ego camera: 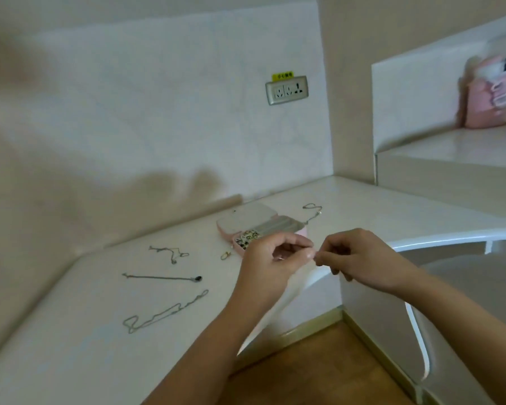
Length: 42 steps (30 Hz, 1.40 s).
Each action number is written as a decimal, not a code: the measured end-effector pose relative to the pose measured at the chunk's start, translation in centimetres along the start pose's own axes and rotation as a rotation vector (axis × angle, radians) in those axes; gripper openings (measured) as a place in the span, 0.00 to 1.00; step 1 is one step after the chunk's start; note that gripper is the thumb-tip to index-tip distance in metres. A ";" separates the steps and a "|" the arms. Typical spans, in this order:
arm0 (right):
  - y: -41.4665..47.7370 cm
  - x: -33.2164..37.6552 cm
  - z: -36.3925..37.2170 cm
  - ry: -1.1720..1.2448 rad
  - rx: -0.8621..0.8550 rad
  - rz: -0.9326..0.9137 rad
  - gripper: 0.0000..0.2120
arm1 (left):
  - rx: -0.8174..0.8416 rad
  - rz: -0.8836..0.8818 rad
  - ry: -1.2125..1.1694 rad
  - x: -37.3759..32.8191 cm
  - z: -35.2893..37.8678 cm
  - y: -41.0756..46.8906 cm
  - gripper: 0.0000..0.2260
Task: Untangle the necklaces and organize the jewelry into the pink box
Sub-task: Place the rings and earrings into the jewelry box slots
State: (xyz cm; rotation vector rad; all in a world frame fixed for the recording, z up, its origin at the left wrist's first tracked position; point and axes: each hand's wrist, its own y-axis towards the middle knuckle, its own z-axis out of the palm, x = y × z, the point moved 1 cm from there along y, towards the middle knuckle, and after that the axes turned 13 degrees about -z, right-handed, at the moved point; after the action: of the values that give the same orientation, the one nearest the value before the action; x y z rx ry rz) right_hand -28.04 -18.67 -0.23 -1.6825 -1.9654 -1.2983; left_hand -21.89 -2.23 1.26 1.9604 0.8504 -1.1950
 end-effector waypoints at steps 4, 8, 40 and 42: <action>2.0 -0.4 -0.6 -0.019 -0.014 -0.017 0.04 | -0.098 -0.095 0.016 -0.8 -5.4 3.8 0.05; 4.5 -2.0 -0.5 -0.063 0.018 0.026 0.06 | -0.067 -0.214 0.001 0.7 -8.8 7.0 0.06; 22.4 -12.2 5.6 0.010 0.148 -0.208 0.07 | 0.041 -0.429 -0.016 6.1 -8.0 15.2 0.11; 22.6 -12.5 5.6 -0.045 0.147 -0.230 0.07 | 0.043 -0.459 -0.028 6.2 -7.8 15.3 0.13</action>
State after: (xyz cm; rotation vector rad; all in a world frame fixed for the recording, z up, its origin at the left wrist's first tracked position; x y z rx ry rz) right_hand -2.24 -24.31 -1.58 -1.4645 -2.2757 -1.1623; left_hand -3.66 -3.27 1.60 1.8295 1.3169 -1.5014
